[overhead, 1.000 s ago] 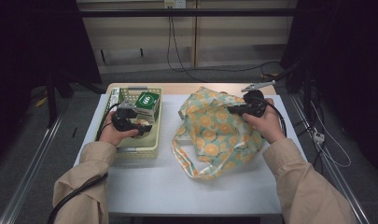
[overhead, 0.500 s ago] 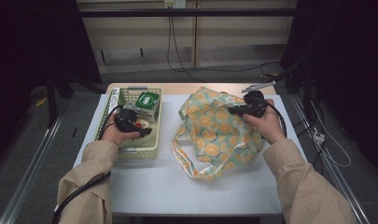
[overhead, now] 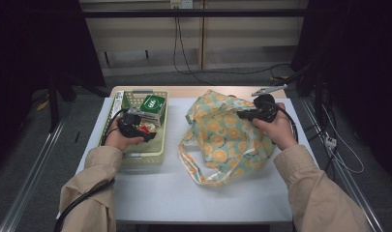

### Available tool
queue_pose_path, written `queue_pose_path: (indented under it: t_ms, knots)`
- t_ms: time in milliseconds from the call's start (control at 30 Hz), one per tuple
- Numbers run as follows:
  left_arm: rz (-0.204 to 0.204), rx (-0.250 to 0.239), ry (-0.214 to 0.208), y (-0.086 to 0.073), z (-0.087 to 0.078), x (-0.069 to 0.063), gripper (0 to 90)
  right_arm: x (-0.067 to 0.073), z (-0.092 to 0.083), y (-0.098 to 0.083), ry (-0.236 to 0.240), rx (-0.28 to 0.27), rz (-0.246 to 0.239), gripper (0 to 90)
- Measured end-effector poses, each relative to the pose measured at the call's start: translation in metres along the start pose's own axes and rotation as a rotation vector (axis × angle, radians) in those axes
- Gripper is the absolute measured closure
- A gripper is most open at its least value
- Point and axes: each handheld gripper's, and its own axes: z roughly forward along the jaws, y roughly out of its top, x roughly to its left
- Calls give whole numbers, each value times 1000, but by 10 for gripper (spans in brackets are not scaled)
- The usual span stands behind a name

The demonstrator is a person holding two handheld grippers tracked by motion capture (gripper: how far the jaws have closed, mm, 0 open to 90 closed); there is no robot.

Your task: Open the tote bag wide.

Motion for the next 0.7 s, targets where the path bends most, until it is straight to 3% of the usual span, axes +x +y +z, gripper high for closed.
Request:
queue_pose_path:
  t_ms: [33,67,133,167,200,333,500,600,700]
  knots:
    - [0,0,0,0,0,0,103,0,0,0,-1,-1,1,890]
    - [-9,5,28,-1,0,0,91,-1,-1,0,0,-3,2,890]
    - [-16,25,0,-2,2,1,90,-1,0,0,1,-3,2,890]
    - [-6,30,31,-1,3,-1,90,-1,0,-1,3,-4,2,890]
    - [-2,41,4,-1,4,-1,91,0,0,-1,2,-3,1,890]
    - [6,108,13,-1,10,-3,100,0,1,-1,4,-2,1,890]
    - [-19,106,13,0,9,-1,198,-1,0,-2,3,-4,6,890]
    - [-26,118,21,0,8,0,198,-2,0,-3,2,-4,6,890]
    - [-47,88,12,1,5,1,206,-3,0,-5,4,-6,10,890]
